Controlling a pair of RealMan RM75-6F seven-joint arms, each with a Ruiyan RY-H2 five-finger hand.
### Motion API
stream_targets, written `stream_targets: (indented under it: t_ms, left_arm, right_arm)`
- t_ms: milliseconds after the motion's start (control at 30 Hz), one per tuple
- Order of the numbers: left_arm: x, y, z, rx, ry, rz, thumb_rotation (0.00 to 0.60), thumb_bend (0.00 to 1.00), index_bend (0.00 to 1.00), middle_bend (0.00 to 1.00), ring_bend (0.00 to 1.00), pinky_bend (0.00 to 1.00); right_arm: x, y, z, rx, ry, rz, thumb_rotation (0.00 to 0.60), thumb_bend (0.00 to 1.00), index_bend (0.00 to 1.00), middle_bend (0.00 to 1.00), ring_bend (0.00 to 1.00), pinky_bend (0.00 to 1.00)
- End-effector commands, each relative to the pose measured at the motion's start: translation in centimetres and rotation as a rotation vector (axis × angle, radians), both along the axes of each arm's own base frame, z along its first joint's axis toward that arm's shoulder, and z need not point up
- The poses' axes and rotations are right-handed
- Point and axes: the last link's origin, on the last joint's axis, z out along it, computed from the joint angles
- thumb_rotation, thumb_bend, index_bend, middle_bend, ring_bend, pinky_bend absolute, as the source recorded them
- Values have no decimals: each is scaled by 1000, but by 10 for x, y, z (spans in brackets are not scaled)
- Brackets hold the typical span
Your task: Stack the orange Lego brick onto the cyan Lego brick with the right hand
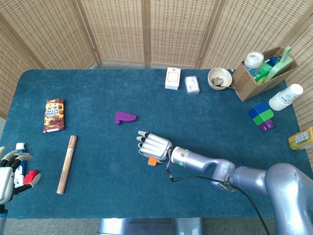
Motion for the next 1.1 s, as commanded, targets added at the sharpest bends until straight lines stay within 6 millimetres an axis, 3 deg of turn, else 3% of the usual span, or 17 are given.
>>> stream_targets:
  t_ms: [33,567,833,933,1100]
  left_arm:
    - [0,0,0,0,0,2,501,280,364,347,228,3]
    - [-3,1,-2,-6,-4,6,501,280,364,347,228,4]
    - [-3,2,-3,-7,-7,2,501,280,364,347,228,3]
    - [-3,3,-3,-8,-8,0,501,279,365,347,228,3]
    - [-2,2,-3,-7,-8,0,505,280,364,347,228,3]
  right_arm:
    - [-1,0,-1,0,5,2,600,171,628,373,139,117]
    - [-4,0,-7,4,19,-7,600,167,599,368,127,117]
    - [-3,-3,-1,-5,25,-17,600,165,208,285,59,83]
    - [-3,-4,2,-12,20,-27,600,165,132,245,54,79]
    - [-3,-7,9,-27,2,-37,600,163,115,222,36,79]
